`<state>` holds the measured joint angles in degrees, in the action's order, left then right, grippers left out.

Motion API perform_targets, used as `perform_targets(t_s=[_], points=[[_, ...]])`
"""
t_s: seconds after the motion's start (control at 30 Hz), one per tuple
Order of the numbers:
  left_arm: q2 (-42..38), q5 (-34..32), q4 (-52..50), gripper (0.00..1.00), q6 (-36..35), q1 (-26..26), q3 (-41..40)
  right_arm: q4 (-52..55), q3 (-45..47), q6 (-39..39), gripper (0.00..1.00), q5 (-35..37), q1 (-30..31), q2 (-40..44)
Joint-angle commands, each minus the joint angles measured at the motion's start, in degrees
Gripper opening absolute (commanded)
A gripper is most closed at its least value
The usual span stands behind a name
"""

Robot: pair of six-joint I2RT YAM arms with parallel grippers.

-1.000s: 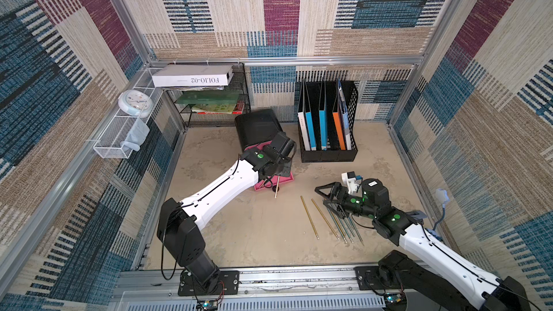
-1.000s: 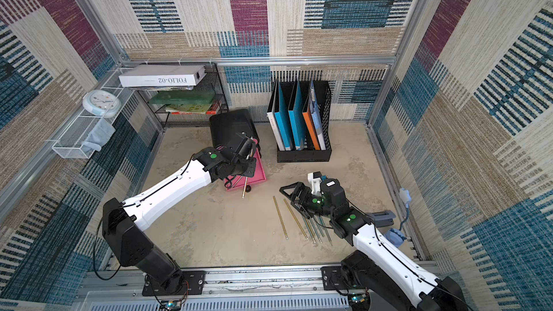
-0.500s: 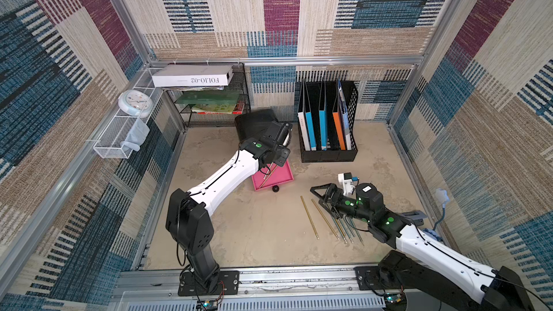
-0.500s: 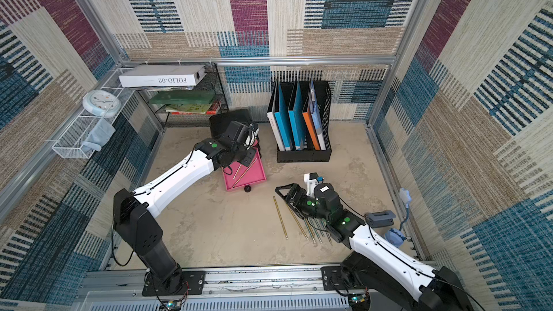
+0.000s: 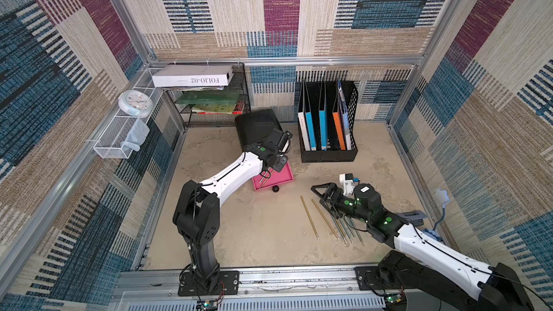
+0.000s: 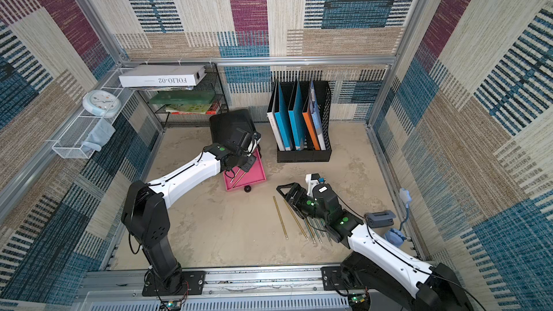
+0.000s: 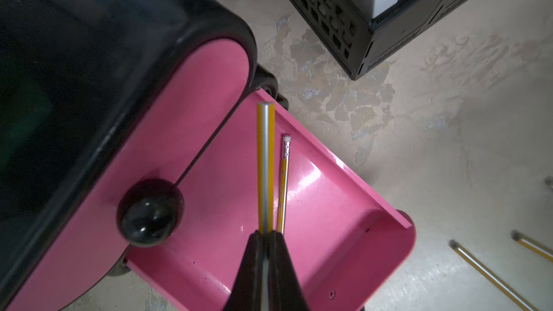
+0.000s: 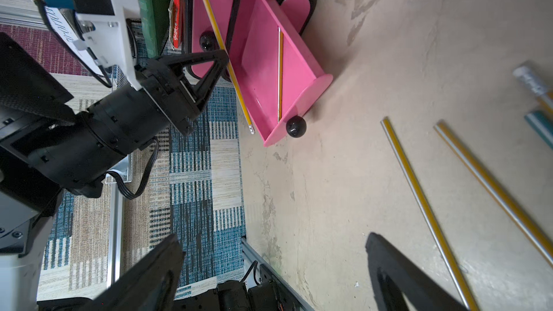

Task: Please place the pencils in the drawer according to their color
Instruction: Place the pencil in the drawer.

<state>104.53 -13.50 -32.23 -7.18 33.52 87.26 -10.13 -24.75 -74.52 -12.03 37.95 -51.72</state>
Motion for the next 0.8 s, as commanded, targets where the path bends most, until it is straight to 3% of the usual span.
perform_targets(t_s=[0.0, 0.2, 0.5, 0.77], points=[[0.2, -0.3, 1.9, 0.0, -0.6, -0.1, -0.9, -1.1, -0.2, -0.2, 0.99, 0.9, 0.1, 0.1], [0.1, -0.8, 2.1, 0.0, -0.6, -0.2, -3.1, -0.3, -0.2, -0.4, 0.99, 2.5, 0.0, 1.0], [0.7, -1.0, 1.0, 0.29, -0.6, -0.2, -3.5, 0.5, -0.3, -0.3, 0.99, 3.0, 0.1, 2.0], [0.5, -0.6, -0.8, 0.35, 1.1, -0.2, -1.1, 1.5, -0.3, -0.1, 0.99, 3.8, 0.0, 3.2]])
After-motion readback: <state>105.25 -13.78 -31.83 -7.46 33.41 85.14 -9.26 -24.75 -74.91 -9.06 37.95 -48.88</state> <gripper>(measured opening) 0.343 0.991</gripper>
